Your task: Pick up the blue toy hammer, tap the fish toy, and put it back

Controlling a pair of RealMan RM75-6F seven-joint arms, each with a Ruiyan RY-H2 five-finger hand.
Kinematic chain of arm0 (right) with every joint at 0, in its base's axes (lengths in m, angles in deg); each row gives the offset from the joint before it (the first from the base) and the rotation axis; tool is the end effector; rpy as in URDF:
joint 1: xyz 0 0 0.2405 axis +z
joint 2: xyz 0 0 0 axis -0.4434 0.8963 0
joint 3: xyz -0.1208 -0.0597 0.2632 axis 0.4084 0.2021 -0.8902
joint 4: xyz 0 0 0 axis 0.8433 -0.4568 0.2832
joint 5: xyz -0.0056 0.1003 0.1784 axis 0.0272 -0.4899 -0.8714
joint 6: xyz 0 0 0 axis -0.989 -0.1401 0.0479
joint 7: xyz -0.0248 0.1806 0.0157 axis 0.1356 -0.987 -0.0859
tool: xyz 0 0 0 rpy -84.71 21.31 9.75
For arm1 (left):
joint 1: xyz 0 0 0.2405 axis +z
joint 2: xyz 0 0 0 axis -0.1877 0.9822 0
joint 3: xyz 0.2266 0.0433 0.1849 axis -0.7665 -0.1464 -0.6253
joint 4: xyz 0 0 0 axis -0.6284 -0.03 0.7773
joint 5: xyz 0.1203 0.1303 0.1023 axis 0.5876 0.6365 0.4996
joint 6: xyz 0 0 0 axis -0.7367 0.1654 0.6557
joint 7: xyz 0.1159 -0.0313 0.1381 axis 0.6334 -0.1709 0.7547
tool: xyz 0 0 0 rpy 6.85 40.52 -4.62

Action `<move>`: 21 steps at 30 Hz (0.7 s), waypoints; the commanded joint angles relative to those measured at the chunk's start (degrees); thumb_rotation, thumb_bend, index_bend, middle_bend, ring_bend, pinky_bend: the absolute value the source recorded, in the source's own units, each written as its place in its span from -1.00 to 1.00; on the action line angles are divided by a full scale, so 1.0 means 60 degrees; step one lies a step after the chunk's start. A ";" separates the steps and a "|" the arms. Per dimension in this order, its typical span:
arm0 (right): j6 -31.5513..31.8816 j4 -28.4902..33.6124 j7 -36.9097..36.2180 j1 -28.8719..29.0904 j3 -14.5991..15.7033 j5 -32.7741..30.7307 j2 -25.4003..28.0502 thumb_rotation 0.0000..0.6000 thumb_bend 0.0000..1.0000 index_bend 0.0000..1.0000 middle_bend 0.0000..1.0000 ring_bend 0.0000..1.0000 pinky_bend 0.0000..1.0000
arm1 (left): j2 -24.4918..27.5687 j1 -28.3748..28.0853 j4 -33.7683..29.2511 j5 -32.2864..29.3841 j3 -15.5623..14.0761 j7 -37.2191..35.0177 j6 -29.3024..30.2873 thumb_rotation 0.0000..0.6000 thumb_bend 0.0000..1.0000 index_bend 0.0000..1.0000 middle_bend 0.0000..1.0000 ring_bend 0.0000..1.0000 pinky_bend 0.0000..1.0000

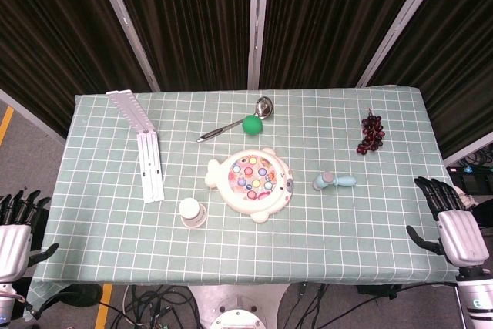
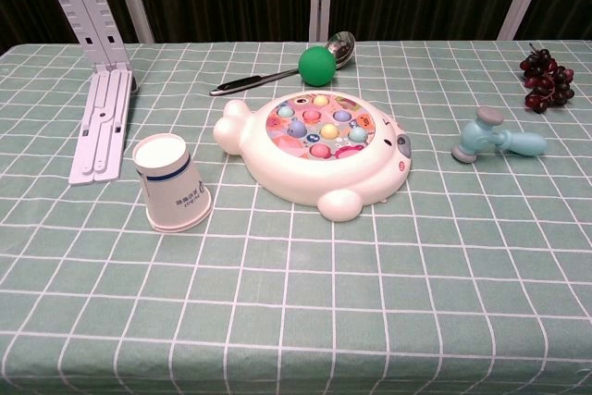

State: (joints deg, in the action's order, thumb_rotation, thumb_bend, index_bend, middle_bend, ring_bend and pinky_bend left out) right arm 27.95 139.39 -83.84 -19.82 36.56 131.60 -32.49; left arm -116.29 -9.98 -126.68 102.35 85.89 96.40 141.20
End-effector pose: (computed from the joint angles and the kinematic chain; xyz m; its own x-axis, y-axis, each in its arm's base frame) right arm -0.3301 -0.2279 0.1951 0.2675 -0.0477 0.9624 -0.9593 -0.1073 0.2613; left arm -0.3433 0.1812 0.1807 0.5299 -0.0178 0.8479 0.8472 0.0569 -0.5283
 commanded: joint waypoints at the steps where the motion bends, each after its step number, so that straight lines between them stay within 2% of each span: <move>1: 0.0002 -0.0005 -0.0019 0.0008 -0.0005 0.0004 0.0001 1.00 -0.62 -0.98 -0.86 -1.00 -0.98 | 0.0033 -0.0003 -0.0036 0.0002 -0.0021 -0.0133 -0.0040 1.00 -1.00 -0.67 -0.79 -1.00 -1.00; 6: -0.0035 -0.0019 -0.0018 0.0024 0.0021 0.0030 -0.0007 1.00 -0.62 -0.98 -0.86 -1.00 -0.98 | 0.0095 0.0023 -0.0070 0.0070 -0.0080 -0.0200 -0.0034 1.00 -1.00 -0.67 -0.79 -1.00 -1.00; 12: -0.0551 0.0028 0.0116 0.0303 0.0010 -0.0048 0.0020 1.00 -0.61 -0.98 -0.86 -1.00 -0.97 | 0.0043 0.0060 -0.0016 0.0099 -0.0111 -0.0247 0.0000 1.00 -1.00 -0.67 -0.79 -1.00 -1.00; 17: -0.1630 0.0190 0.0385 0.0973 -0.0221 -0.0434 -0.0006 1.00 -0.62 -0.99 -0.85 -1.00 -0.94 | -0.0036 0.0101 0.0107 0.0041 -0.0127 -0.0380 -0.0009 1.00 -1.00 -0.67 -0.79 -1.00 -1.00; 21: -0.2905 0.0091 0.0768 0.1803 -0.0642 -0.1208 -0.0270 1.00 -0.62 -0.95 -0.78 -1.00 -0.88 | -0.0084 0.0100 0.0220 -0.0031 -0.0127 -0.0499 -0.0080 1.00 -1.00 -0.67 -0.79 -1.00 -1.00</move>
State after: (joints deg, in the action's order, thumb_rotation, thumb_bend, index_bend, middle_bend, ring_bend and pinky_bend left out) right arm 15.17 140.21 -81.02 -12.52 34.63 127.56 -32.96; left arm -116.75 -9.37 -125.41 102.21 85.12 93.45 140.77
